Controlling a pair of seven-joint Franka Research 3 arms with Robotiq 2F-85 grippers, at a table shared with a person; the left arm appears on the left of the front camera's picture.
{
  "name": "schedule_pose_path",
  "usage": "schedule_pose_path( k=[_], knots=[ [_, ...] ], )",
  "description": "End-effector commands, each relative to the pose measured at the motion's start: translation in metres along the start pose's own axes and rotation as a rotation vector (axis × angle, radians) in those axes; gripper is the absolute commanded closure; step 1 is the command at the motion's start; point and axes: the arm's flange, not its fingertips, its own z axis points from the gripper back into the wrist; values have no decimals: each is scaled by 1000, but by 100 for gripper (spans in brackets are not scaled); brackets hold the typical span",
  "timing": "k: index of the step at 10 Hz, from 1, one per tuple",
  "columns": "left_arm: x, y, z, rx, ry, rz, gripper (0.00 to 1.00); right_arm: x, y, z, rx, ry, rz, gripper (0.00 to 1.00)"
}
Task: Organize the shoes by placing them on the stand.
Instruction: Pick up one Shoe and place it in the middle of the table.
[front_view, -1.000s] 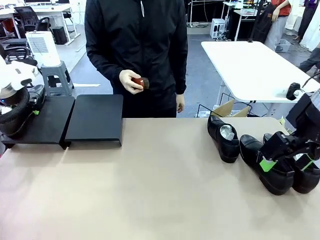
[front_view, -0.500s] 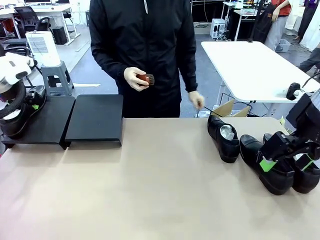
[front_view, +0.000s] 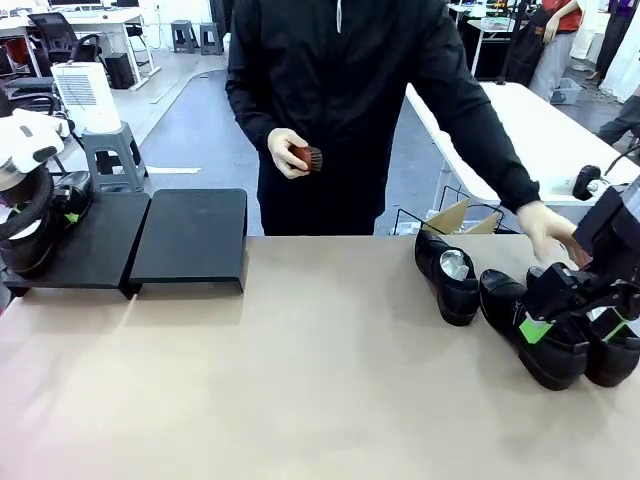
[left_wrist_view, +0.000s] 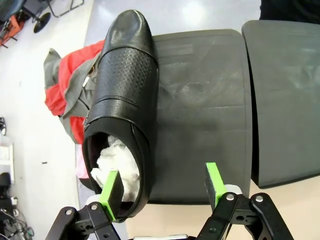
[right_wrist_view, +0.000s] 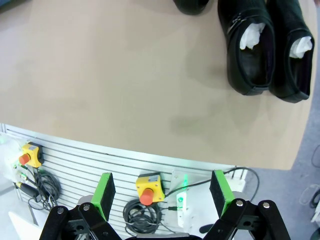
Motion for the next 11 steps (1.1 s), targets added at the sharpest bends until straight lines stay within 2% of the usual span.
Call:
schedule_pose_path(
  k=[1,5,7,8,9,11],
  knots=[
    [4,2,2,2,-8,0,15,1,0,1,1,-12,-9,0],
    [2,0,1,1,-4,0,15,1,0,1,1,-12,-9,0],
    [-19,-48,44,-48,38,5,15,1,0,1,1,-12,-9,0],
    [-35,-69,62,-133,174,39,15,1,0,1,1,-12,-9,0],
    [-49,-85,75,-175,266,11,15,1,0,1,1,-12,-9,0],
    [-65,-113,92,-273,325,-26,15,1,0,1,1,-12,-9,0]
  ],
)
